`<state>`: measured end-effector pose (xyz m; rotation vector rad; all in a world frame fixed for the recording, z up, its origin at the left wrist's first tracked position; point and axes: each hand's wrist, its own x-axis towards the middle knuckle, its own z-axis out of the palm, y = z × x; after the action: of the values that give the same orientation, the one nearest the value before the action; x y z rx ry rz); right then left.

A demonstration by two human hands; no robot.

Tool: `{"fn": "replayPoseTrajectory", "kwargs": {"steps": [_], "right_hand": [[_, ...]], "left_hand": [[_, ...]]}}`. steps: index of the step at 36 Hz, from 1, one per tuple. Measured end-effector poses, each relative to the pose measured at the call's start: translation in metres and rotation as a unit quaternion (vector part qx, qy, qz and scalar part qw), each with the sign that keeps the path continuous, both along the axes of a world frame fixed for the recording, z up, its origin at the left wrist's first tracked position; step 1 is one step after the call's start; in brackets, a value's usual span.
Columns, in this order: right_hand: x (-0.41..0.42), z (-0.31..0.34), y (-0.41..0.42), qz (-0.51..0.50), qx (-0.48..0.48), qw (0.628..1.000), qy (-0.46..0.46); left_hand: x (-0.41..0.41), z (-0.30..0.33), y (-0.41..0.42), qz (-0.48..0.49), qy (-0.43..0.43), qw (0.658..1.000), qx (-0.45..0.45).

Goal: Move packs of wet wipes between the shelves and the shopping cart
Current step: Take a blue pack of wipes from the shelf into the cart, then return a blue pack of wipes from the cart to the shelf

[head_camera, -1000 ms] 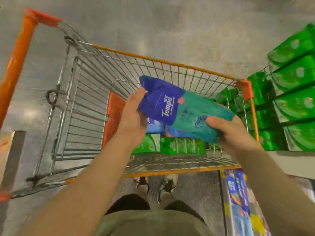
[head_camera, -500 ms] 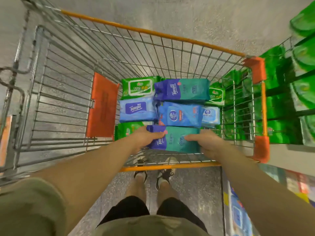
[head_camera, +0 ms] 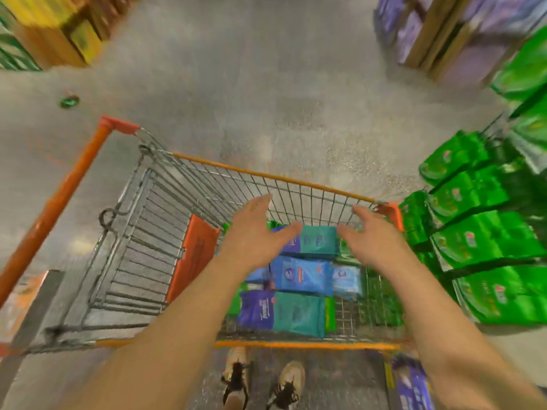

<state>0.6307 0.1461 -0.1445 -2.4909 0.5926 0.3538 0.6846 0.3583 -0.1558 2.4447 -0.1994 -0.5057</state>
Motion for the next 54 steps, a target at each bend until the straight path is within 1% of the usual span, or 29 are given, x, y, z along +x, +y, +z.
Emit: {"fn": "replayPoseTrajectory", "kwargs": {"steps": [5,9,11,14,19,22,29,34,40,47,52,54], "right_hand": [[0.013,0.077,-0.008,0.039,-0.064,0.991,-0.11],[0.02,0.13,-0.011,0.069,-0.129,0.976,-0.163],[0.021,0.146,-0.011,0.076,-0.141,0.97,-0.183],[0.023,0.159,-0.01,0.084,-0.133,0.965,-0.21],[0.026,0.151,-0.005,0.102,-0.123,0.959,-0.233],[0.028,0.134,-0.004,0.122,-0.114,0.96,-0.223],[0.034,0.077,-0.006,0.134,-0.095,0.976,-0.14],[0.034,0.036,-0.011,0.125,-0.077,0.987,-0.062],[0.033,-0.002,-0.004,0.135,-0.076,0.988,0.011],[0.034,-0.043,0.006,0.118,-0.043,0.991,0.041],[0.042,-0.067,0.004,0.112,-0.035,0.99,0.083],[0.048,-0.078,0.0,0.118,-0.039,0.987,0.099]], "left_hand": [[0.013,0.085,0.0,-0.031,-0.125,0.992,0.0],[0.022,0.134,0.002,-0.03,-0.185,0.982,-0.005],[0.022,0.151,0.002,-0.033,-0.2,0.979,-0.009],[0.019,0.169,0.0,-0.033,-0.216,0.976,-0.006],[0.016,0.164,0.003,-0.022,-0.21,0.977,-0.003],[0.016,0.145,0.007,-0.011,-0.18,0.984,-0.005],[0.029,0.082,0.015,-0.003,-0.106,0.994,-0.024],[0.038,0.035,0.017,0.0,-0.019,0.999,-0.046],[0.041,-0.02,0.026,0.004,0.078,0.995,-0.056],[0.032,-0.071,0.027,0.042,0.21,0.973,-0.082],[0.022,-0.1,0.016,0.126,0.281,0.946,-0.106],[0.022,-0.112,0.009,0.169,0.316,0.925,-0.125]]}}
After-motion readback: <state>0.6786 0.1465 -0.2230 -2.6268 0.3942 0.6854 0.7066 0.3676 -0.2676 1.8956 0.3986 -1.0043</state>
